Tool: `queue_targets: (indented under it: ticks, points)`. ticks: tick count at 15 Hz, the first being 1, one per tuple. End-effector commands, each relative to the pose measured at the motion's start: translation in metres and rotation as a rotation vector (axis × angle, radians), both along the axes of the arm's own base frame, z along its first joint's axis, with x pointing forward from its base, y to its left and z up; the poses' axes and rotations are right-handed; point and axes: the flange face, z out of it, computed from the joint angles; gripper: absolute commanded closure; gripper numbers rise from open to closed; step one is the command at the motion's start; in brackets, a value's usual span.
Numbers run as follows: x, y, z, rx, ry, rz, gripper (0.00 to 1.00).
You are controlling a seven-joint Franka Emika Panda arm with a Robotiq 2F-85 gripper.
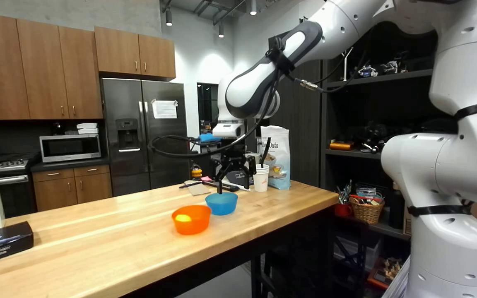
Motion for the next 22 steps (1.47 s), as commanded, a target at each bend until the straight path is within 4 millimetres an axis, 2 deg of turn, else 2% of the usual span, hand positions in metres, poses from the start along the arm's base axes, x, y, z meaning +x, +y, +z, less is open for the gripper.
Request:
queue_targets:
  ticks: [1,5,11,15,19,22]
  points:
    - [-0.005,-0.001,-0.005,0.013,-0.005,-0.029,0.00]
    - [-0.001,0.000,-0.011,0.050,-0.004,-0.076,0.00]
    - [0.023,-0.001,-0.003,0.028,-0.029,-0.113,0.00]
    - [0.034,0.007,0.009,0.019,-0.062,-0.099,0.00]
    - [0.029,0.024,0.022,0.050,-0.067,-0.065,0.00]
    - [0.024,0.030,0.017,0.061,-0.059,-0.053,0.00]
